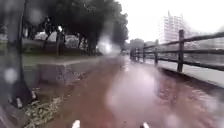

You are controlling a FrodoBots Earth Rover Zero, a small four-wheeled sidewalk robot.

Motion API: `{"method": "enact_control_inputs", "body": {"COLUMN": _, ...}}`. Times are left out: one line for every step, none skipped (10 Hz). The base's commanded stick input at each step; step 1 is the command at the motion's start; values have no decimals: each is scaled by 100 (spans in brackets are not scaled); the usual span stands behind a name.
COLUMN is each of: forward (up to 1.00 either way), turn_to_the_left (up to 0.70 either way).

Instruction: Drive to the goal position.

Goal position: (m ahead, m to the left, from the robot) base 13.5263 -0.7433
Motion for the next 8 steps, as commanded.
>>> {"method": "enact_control_inputs", "body": {"forward": 70, "turn_to_the_left": 22}}
{"method": "enact_control_inputs", "body": {"forward": 70, "turn_to_the_left": 19}}
{"method": "enact_control_inputs", "body": {"forward": 70, "turn_to_the_left": 9}}
{"method": "enact_control_inputs", "body": {"forward": 70, "turn_to_the_left": 0}}
{"method": "enact_control_inputs", "body": {"forward": 70, "turn_to_the_left": 0}}
{"method": "enact_control_inputs", "body": {"forward": 70, "turn_to_the_left": 0}}
{"method": "enact_control_inputs", "body": {"forward": 70, "turn_to_the_left": 0}}
{"method": "enact_control_inputs", "body": {"forward": 70, "turn_to_the_left": 0}}
